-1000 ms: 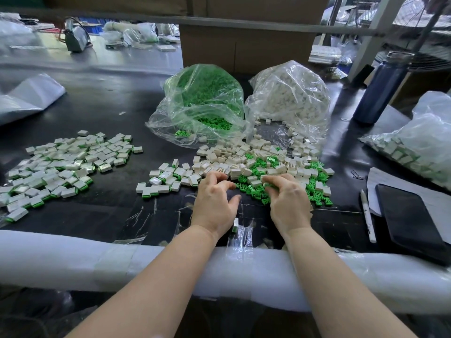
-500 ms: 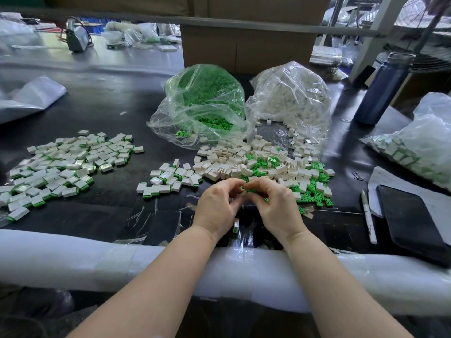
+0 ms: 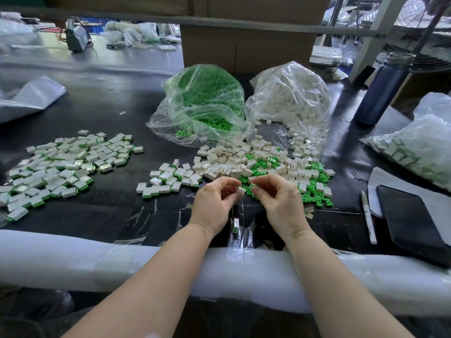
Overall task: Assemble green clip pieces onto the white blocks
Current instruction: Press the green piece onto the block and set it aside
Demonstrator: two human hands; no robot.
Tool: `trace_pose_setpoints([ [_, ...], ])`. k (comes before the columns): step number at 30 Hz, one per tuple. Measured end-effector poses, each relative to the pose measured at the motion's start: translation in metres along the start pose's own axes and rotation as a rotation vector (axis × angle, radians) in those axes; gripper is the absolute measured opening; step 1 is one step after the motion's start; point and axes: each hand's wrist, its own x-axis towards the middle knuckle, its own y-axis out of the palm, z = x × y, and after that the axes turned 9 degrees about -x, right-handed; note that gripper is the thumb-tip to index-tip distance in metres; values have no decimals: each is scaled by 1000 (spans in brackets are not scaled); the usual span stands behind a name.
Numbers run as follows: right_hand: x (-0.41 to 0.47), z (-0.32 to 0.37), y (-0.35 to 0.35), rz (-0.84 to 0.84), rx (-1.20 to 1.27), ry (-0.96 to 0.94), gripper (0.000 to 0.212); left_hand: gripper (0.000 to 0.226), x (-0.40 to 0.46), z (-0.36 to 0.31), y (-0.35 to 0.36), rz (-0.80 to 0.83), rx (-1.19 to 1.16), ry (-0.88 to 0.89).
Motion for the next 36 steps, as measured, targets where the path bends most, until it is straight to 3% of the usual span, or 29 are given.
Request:
trace_pose_setpoints([
  [9,1,-6,-3,-93,-240,12,4,15,-1,0,0,24,-3,2],
  [15,-2,5,-2,49,43,23,13,21,-2,-1,0,64,-50,10],
  [19,-1,2,0,167,28,113,21,22,-1,0,-1,29,-90,-7],
  [25,1,-3,0,38,-78,165,13,20,0,1,-1,70,-70,-12],
  [31,0,4,-4,125,270,190,13,8,1,2,0,102,-108,-42],
  [36,0,5,-4,170,312,207,13,13,2,3,0,124,-119,-29],
])
